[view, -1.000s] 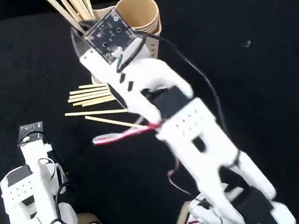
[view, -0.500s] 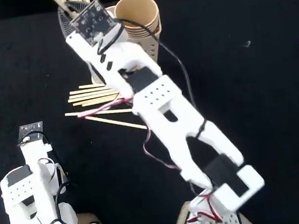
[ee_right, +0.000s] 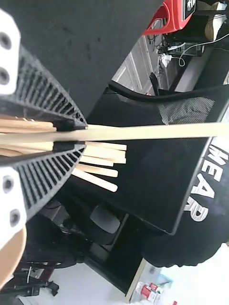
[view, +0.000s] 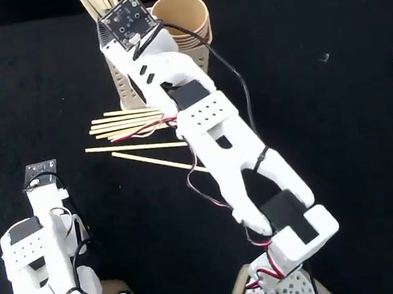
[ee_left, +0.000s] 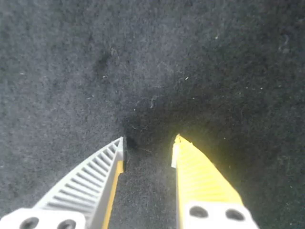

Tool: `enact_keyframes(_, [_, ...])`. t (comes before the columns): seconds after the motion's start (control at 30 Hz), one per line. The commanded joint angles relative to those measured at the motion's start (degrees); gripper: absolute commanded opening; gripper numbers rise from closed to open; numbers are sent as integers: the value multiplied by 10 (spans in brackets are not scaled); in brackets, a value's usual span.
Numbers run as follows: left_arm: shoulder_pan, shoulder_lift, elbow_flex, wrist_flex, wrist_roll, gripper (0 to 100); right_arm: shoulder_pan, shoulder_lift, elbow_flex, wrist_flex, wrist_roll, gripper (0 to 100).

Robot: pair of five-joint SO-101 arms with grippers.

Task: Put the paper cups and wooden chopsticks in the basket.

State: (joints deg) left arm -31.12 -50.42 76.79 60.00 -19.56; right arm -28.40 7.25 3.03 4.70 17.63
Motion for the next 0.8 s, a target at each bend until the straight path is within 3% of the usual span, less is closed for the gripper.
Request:
enact_keyframes(0.0, [7, -7, -1, -8, 3, 173, 11, 0, -27, 3, -4, 11])
enact_keyframes(0.2, [7, -7, -1, -8, 3, 173, 11, 11, -31, 19, -4, 83])
enact_keyframes(0.6, [7, -7, -1, -8, 3, 173, 8, -2, -66, 73, -4, 75])
enact_keyframes(0.77, [7, -7, -1, -8, 3, 173, 6, -73, -81, 156, -4, 75])
